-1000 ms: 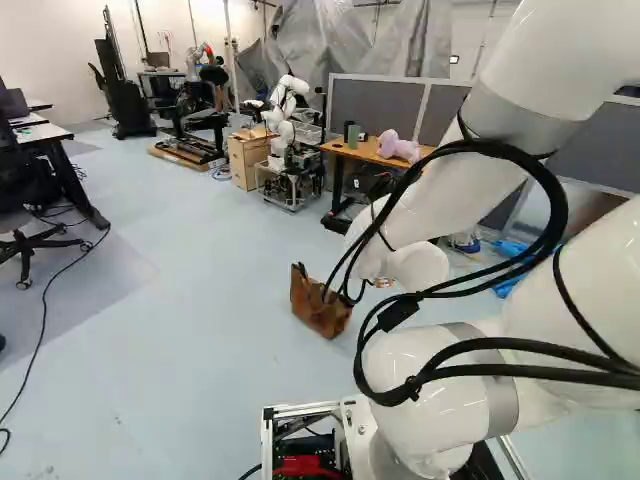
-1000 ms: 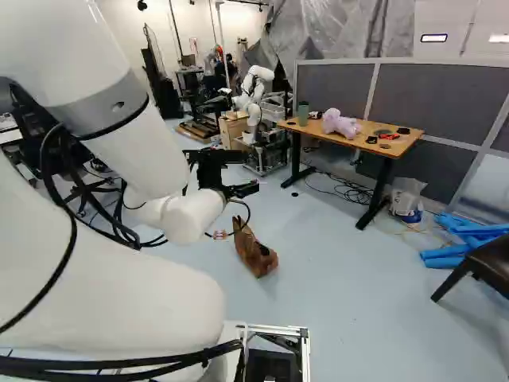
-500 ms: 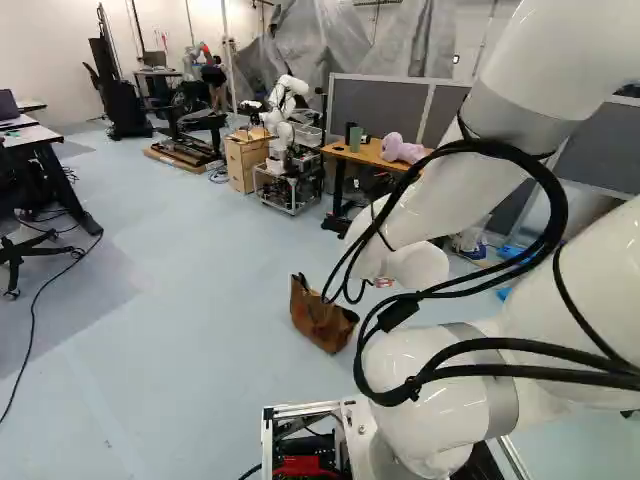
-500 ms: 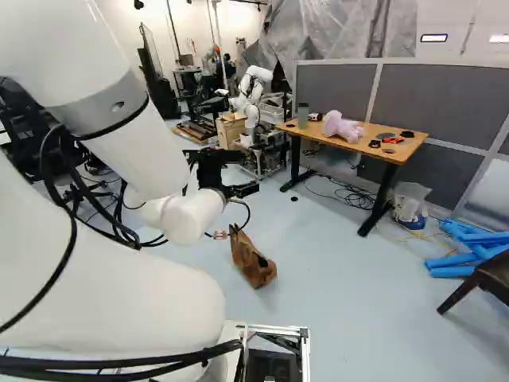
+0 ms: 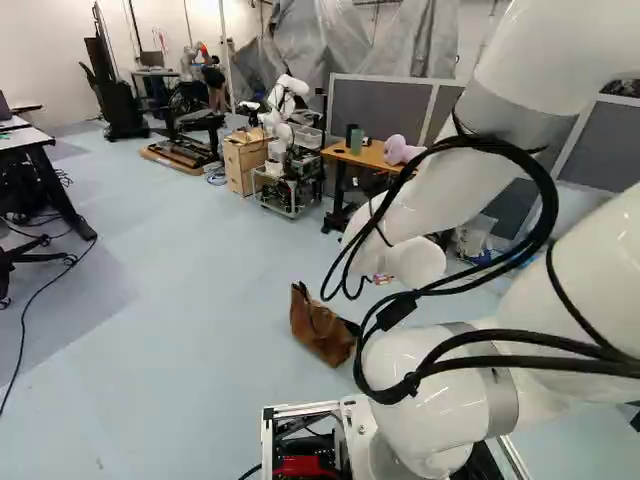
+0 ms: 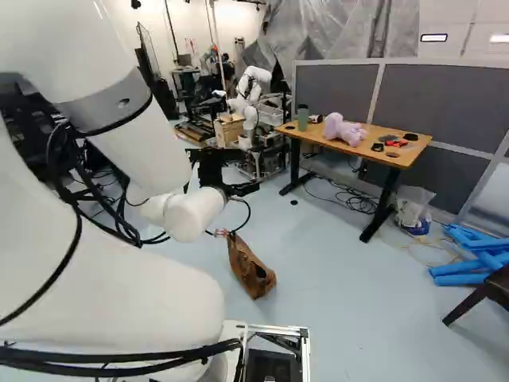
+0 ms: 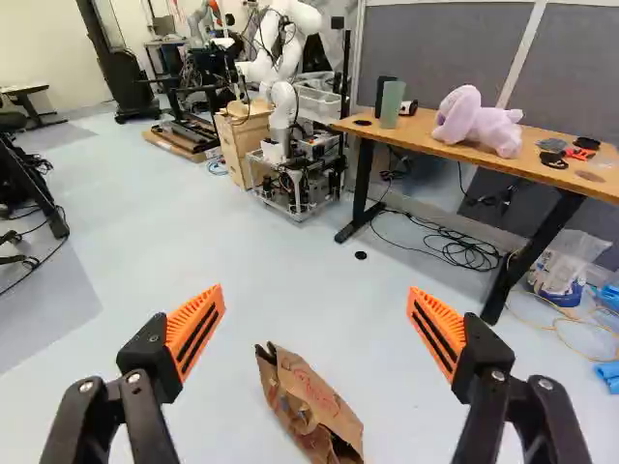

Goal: Pick up the bag on the ground and place it on the table

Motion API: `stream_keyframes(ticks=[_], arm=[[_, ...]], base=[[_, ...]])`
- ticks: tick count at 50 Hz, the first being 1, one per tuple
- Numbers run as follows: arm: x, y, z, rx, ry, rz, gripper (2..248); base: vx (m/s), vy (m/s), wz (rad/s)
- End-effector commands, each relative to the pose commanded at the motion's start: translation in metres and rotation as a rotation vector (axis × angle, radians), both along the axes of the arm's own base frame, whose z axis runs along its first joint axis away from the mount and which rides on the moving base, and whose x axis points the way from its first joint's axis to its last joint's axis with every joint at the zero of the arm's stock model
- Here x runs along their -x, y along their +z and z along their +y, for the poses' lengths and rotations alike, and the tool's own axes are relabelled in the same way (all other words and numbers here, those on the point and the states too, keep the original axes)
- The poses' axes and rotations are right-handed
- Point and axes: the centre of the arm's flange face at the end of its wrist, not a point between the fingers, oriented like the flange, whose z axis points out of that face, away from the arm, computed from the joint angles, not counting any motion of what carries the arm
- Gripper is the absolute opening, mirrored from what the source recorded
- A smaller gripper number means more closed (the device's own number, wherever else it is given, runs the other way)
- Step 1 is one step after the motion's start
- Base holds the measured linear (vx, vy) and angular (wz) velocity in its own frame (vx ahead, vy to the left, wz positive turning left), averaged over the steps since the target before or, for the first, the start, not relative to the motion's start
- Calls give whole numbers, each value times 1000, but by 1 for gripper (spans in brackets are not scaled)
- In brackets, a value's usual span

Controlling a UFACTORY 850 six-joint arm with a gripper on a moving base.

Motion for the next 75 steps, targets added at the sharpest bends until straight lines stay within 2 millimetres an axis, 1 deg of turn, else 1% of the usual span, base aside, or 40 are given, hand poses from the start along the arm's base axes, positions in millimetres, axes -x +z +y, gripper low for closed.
stream_keyframes(ticks=[7, 14, 26, 43, 54, 64, 75], arm=[[-8, 1, 0, 0, 0, 8, 247], [-20, 0, 0, 0, 0, 34, 247], [-42, -6, 2, 0, 6, 129, 247], [-74, -31, 10, 5, 29, 329, 247], [-90, -50, 15, 9, 38, 457, 247], [-100, -67, 16, 12, 40, 573, 247], [-101, -85, 16, 15, 40, 703, 247]], base=[[0, 0, 0], [0, 0, 0], [0, 0, 0], [0, 0, 0], [0, 0, 0], [0, 0, 0], [0, 0, 0]])
